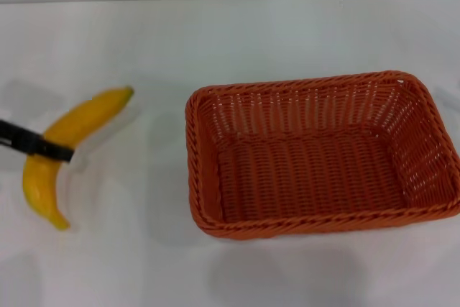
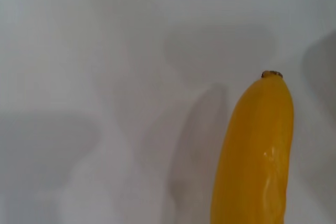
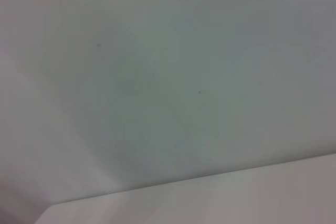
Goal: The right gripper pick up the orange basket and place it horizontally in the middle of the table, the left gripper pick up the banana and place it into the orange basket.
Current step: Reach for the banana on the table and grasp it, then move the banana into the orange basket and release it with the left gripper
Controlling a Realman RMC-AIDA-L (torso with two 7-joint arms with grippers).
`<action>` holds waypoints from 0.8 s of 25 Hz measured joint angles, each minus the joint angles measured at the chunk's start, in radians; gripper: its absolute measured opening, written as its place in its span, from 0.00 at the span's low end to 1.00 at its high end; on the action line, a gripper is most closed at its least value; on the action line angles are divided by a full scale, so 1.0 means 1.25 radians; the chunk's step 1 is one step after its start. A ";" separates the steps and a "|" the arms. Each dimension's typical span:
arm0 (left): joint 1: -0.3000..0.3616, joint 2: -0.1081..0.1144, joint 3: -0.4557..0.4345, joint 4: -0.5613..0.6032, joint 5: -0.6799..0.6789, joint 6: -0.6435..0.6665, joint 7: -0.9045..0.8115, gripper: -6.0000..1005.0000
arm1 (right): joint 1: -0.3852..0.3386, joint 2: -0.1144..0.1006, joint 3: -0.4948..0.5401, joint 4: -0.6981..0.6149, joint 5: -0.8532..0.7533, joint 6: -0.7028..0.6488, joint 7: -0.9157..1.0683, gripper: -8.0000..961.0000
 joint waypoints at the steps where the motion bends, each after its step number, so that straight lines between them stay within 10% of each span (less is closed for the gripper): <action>1: -0.005 0.004 -0.001 -0.012 -0.017 -0.017 0.000 0.53 | 0.000 -0.001 0.000 0.000 0.000 0.000 -0.003 0.76; 14: -0.293 -0.006 0.065 -0.056 -0.115 -0.241 -0.028 0.53 | 0.007 0.001 0.000 0.000 0.016 -0.023 -0.066 0.75; 20: -0.381 -0.073 0.191 0.011 -0.105 -0.159 -0.047 0.53 | 0.007 0.002 0.001 0.000 0.027 -0.024 -0.090 0.75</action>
